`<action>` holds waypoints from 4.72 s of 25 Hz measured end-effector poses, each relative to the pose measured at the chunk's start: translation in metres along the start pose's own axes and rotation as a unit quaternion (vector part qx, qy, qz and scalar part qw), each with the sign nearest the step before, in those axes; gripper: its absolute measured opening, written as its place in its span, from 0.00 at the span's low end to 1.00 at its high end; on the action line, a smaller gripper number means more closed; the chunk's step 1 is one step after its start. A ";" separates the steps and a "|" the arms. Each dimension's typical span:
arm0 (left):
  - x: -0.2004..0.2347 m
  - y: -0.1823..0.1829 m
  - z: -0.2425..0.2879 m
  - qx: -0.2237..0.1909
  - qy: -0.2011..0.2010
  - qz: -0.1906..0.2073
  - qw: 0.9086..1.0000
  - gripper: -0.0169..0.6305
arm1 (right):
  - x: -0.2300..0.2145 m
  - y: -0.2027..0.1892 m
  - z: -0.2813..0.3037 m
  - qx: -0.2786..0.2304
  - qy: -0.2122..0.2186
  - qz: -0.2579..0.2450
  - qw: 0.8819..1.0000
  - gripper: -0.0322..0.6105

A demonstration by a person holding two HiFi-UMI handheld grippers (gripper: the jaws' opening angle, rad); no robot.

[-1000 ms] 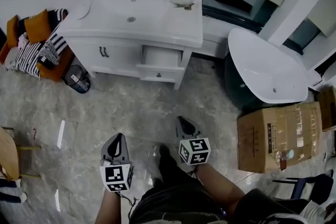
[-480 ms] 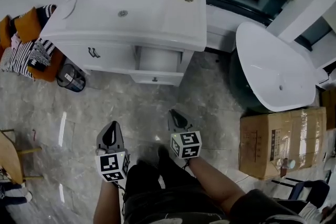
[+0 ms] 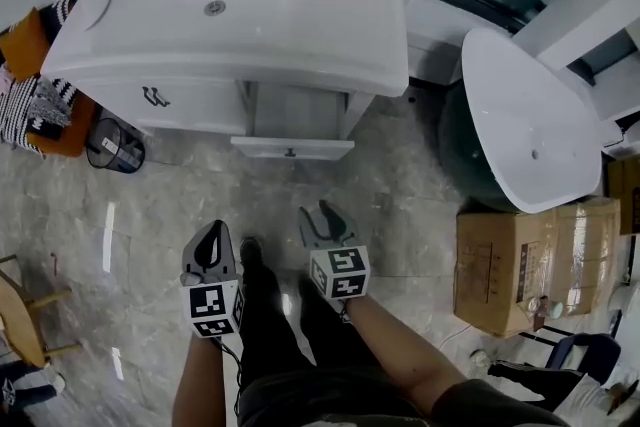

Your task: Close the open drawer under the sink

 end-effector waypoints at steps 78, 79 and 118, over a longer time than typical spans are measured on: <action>0.125 -0.016 0.245 0.069 -0.118 0.069 0.988 0.05 | -0.101 0.097 0.296 -0.009 -0.163 0.117 0.980 0.25; 0.126 -0.016 0.245 0.070 -0.117 0.068 0.988 0.05 | -0.102 0.098 0.297 -0.008 -0.163 0.114 0.980 0.25; 0.138 -0.023 0.223 0.070 -0.113 0.086 0.987 0.05 | -0.104 0.106 0.299 -0.008 -0.181 0.096 0.979 0.26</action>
Point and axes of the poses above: the fingertips, and each gripper's own axes: z forward along the fingers, x to its left, y out of its top, the point moved 2 cm from there along -z, backward along the fingers, and after that the axes turned 11 degrees about x, right-handed, at the moved point
